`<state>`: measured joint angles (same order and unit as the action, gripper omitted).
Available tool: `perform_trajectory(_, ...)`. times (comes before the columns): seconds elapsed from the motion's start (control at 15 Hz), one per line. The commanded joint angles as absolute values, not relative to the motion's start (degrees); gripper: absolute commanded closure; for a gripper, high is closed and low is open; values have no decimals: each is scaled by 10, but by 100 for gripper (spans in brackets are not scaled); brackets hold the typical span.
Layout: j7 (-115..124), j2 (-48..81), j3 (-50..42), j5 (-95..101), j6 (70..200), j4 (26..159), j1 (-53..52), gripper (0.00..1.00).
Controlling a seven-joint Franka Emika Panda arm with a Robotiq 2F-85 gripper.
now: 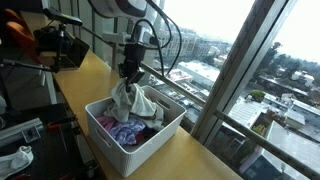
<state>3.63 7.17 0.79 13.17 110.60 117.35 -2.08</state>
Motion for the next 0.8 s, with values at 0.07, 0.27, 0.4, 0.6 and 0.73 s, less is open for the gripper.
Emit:
perform_trajectory(0.07,74,175,17,117,1213,1219,-33,97)
perform_trajectory(0.27,82,242,10,115,1256,1230,-35,97)
perform_trajectory(0.4,84,272,8,111,1259,1222,-39,97)
perform_trajectory(0.6,76,277,11,107,1244,1211,-43,53)
perform_trajectory(0.73,68,250,15,102,1236,1210,-43,39)
